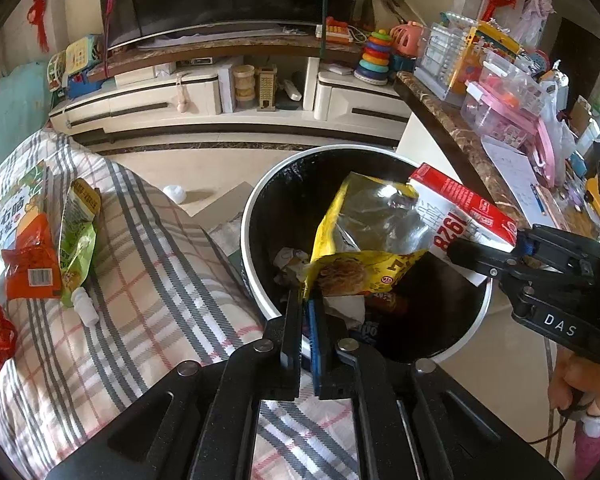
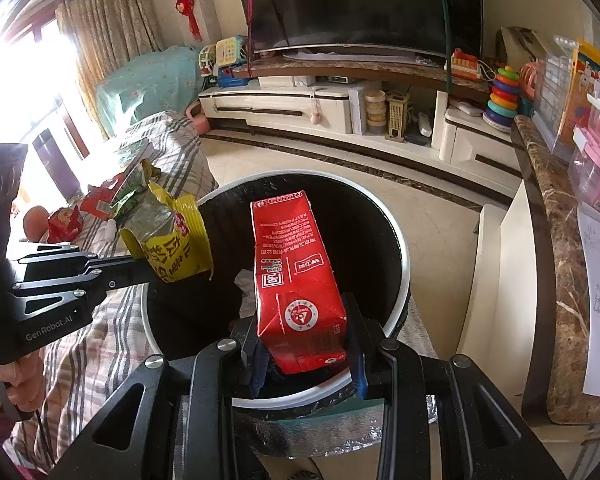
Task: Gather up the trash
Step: 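Open both tools above the bin to drop the yellow bag and carton, then move both open tools back to the bed toward the red chip bag and orange bag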
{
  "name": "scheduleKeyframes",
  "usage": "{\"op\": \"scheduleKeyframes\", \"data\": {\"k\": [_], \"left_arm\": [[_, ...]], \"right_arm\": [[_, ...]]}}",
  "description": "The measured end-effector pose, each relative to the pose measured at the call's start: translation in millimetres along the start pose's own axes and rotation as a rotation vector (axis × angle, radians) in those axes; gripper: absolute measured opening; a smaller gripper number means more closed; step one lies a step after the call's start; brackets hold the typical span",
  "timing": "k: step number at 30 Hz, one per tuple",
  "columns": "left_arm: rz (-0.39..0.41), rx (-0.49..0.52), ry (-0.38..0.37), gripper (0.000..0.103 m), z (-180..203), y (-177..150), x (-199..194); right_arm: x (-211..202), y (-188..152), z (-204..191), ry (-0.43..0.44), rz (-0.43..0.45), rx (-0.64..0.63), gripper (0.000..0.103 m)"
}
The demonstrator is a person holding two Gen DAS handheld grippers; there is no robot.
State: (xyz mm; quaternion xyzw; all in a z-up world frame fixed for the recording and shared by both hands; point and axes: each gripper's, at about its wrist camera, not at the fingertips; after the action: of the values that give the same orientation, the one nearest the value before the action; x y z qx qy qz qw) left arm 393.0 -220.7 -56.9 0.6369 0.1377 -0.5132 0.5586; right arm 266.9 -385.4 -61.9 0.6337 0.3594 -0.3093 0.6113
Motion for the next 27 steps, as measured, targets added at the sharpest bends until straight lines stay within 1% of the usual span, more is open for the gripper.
{"op": "scheduleKeyframes", "data": {"k": [1, 2, 3, 4, 5, 6, 9, 10, 12, 13, 15, 16, 18, 21, 27], "left_arm": [[0.001, -0.006, -0.005, 0.009, 0, 1, -1], [0.006, -0.012, -0.010, 0.018, -1, 1, -2], [0.020, -0.018, -0.012, 0.025, -2, 0, -5], [0.030, -0.019, -0.012, 0.026, -2, -1, -8], [0.037, -0.019, -0.013, 0.027, -3, -3, -10], [0.043, -0.020, -0.013, 0.027, -4, -5, -12], [0.055, -0.034, -0.009, 0.028, -7, -15, -18], [0.058, -0.043, -0.006, 0.029, -10, -20, -20], [0.066, -0.071, 0.002, 0.038, -16, -33, -26], [0.070, -0.084, 0.004, 0.039, -18, -39, -29], [0.073, -0.117, 0.012, 0.046, -27, -54, -37], [0.074, -0.130, 0.014, 0.047, -31, -61, -40], [0.071, -0.170, 0.019, 0.049, -43, -77, -47], [0.067, -0.229, 0.020, 0.051, -58, -96, -58], [0.085, -0.330, 0.038, 0.054, -88, -127, -86]], "right_arm": [[0, 1, 1, 0.004, -0.002, 0.005, 0.033], [1, 1, 3, 0.003, -0.004, 0.011, 0.034], [1, 2, 5, 0.003, -0.004, 0.017, 0.034], [0, 2, 6, 0.005, -0.002, 0.023, 0.034], [-1, 2, 8, 0.006, 0.001, 0.029, 0.038], [-2, 1, 9, 0.006, 0.004, 0.033, 0.044], [-6, -1, 9, 0.017, 0.018, 0.050, 0.052], [-7, -2, 7, 0.020, 0.022, 0.054, 0.053], [-11, -4, 5, 0.024, 0.034, 0.062, 0.057], [-13, -5, 4, 0.030, 0.043, 0.069, 0.059], [-17, -7, 0, 0.044, 0.061, 0.080, 0.068], [-20, -8, -2, 0.053, 0.073, 0.087, 0.071], [-24, -9, -9, 0.067, 0.094, 0.099, 0.080], [-28, -13, -22, 0.085, 0.123, 0.108, 0.088], [-26, -22, -61, 0.140, 0.129, 0.085, 0.091]]}}
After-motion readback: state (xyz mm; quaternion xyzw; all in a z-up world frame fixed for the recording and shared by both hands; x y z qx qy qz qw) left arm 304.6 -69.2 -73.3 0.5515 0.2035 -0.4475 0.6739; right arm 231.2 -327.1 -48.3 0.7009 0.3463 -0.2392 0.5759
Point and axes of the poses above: each gripper's, at about its wrist camera, not at the fingertips, and x roughly the way its jaws point, z to its right, y to its top, and after that the axes turned 2 degrees about -y, right-handed
